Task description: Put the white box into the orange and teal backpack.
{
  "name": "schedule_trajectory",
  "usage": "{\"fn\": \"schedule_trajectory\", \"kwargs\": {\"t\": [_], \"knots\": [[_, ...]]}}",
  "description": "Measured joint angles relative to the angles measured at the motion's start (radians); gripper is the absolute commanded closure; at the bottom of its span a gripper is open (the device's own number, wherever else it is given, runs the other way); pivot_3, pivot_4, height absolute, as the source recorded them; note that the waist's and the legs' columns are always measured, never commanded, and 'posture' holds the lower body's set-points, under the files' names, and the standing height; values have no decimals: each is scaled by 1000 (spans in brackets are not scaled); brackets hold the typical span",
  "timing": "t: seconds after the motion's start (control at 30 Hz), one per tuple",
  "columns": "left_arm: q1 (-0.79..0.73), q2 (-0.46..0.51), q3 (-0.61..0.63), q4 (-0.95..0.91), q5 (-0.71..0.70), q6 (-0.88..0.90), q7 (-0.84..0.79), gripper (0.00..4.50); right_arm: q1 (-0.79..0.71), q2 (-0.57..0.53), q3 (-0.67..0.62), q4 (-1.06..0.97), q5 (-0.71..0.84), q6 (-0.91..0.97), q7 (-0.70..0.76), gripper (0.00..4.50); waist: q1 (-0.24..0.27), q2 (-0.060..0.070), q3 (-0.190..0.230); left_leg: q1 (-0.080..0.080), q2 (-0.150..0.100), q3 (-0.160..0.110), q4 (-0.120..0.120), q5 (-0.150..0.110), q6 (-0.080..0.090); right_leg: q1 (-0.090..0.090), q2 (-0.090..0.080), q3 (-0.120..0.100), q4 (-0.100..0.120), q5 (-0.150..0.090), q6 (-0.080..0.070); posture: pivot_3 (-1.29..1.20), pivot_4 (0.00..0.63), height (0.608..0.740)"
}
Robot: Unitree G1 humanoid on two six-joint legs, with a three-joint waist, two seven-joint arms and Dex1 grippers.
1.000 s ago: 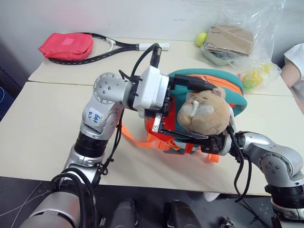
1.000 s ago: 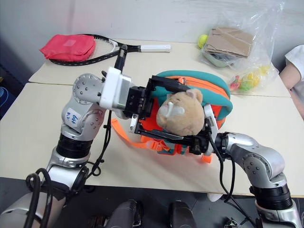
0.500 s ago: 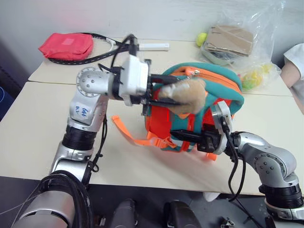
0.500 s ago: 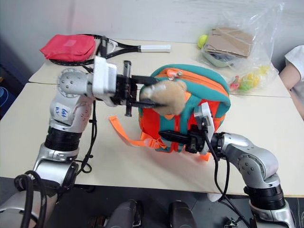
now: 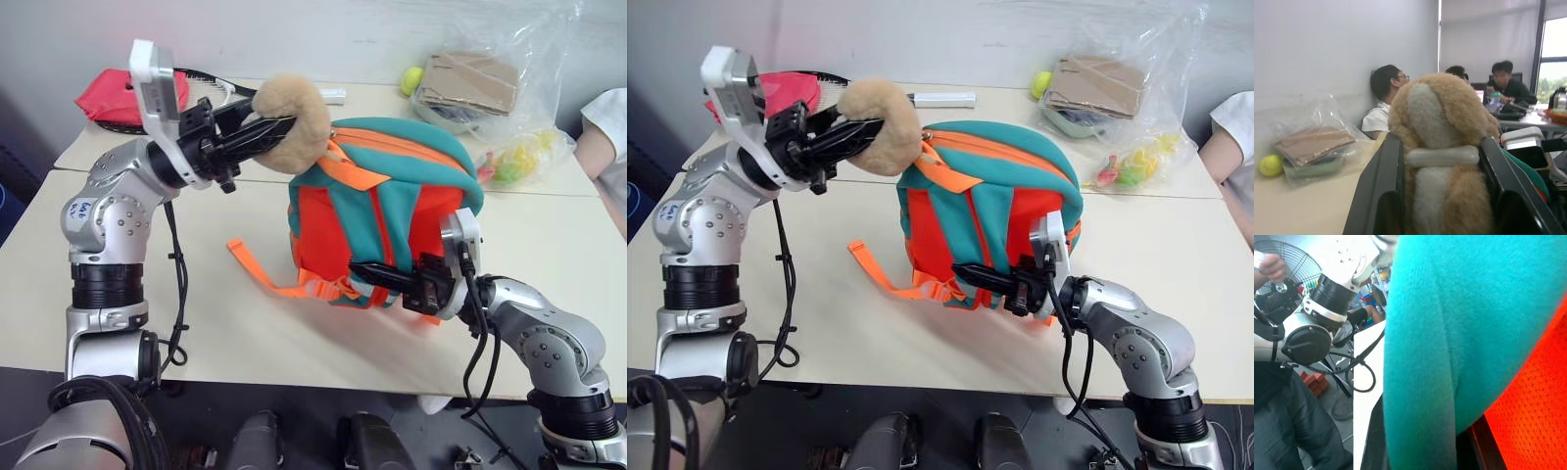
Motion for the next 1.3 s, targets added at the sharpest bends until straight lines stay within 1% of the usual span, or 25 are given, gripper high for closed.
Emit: {"fn": "schedule_trajectory", "kwargs": {"t": [0.13,0.27,0.33,0.4,0.6,0.67,0.77,0.87,0.97,1.1,1.13,1.17,1.23,1.3], "knots": [[47,-2,6,24,-3,3,11,3126,13,9,0,0,1,-3,-15,4500,-2,0,0,0,0,0,0,0,0,0,0,0,0,0,0,0,150,740],[40,-69,35,39,-56,41,85,3126,15,28,-5,0,8,-8,-35,4500,-1,0,0,0,0,0,0,0,0,0,0,0,0,0,0,0,150,740],[4,-106,47,46,-93,79,145,3126,12,35,-14,0,18,-10,-46,4500,0,0,0,-1,0,0,1,0,0,0,0,0,0,0,0,0,150,740],[-36,-116,51,49,-122,108,180,3126,12,35,-19,0,22,-17,-54,4500,0,0,0,-1,-1,0,0,0,0,0,0,0,0,0,0,0,150,740],[-147,-119,50,80,-165,228,250,3126,19,35,-24,-2,28,-28,-60,4500,-7,0,0,0,0,0,-1,1,-1,-1,0,0,0,0,0,0,150,740],[-182,-123,59,102,-210,294,296,3126,22,35,-24,-2,28,-37,-61,4500,-4,0,0,0,0,0,-1,1,-2,-1,0,0,0,0,0,0,150,740],[-248,-134,96,173,-294,383,380,3126,20,39,-24,-5,28,-50,-65,4500,-4,-1,0,-1,-1,0,-1,1,-2,-1,0,0,0,0,0,0,150,740],[-301,-130,131,282,-347,443,450,3126,15,40,-24,-16,28,-66,-72,4500,-4,-1,0,0,0,0,-1,1,-2,-2,0,0,0,0,0,0,150,740],[-346,-116,209,414,-388,472,550,3126,20,41,-18,-16,27,-67,-78,4500,-7,-1,0,-1,0,0,-1,1,-2,-2,0,0,1,0,0,0,150,740],[-391,-36,334,500,-400,464,631,3126,62,33,-8,-7,9,-59,-68,4500,-7,-2,1,-1,0,0,-3,1,-2,-3,0,0,1,0,0,0,150,740],[-399,-27,350,503,-400,463,632,3126,65,32,-4,0,3,-56,-66,4500,-4,-2,1,-1,-1,0,-3,1,-2,-3,0,0,1,0,0,0,150,740],[-401,-15,340,493,-388,458,604,3126,65,33,-2,2,-3,-57,-65,4500,-4,-2,1,-1,-1,0,-3,1,-2,-3,0,0,0,0,0,0,150,740],[-383,-8,294,446,-355,453,523,3126,53,43,2,2,-6,-62,-67,4500,4,-2,1,-1,-2,-1,-1,1,-2,-2,0,-1,1,0,0,0,150,740],[-334,3,237,386,-317,453,430,3126,50,56,2,1,-7,-67,-71,4500,7,-2,1,-1,-2,0,0,1,-2,-1,0,-1,1,0,0,0,150,740]]}}
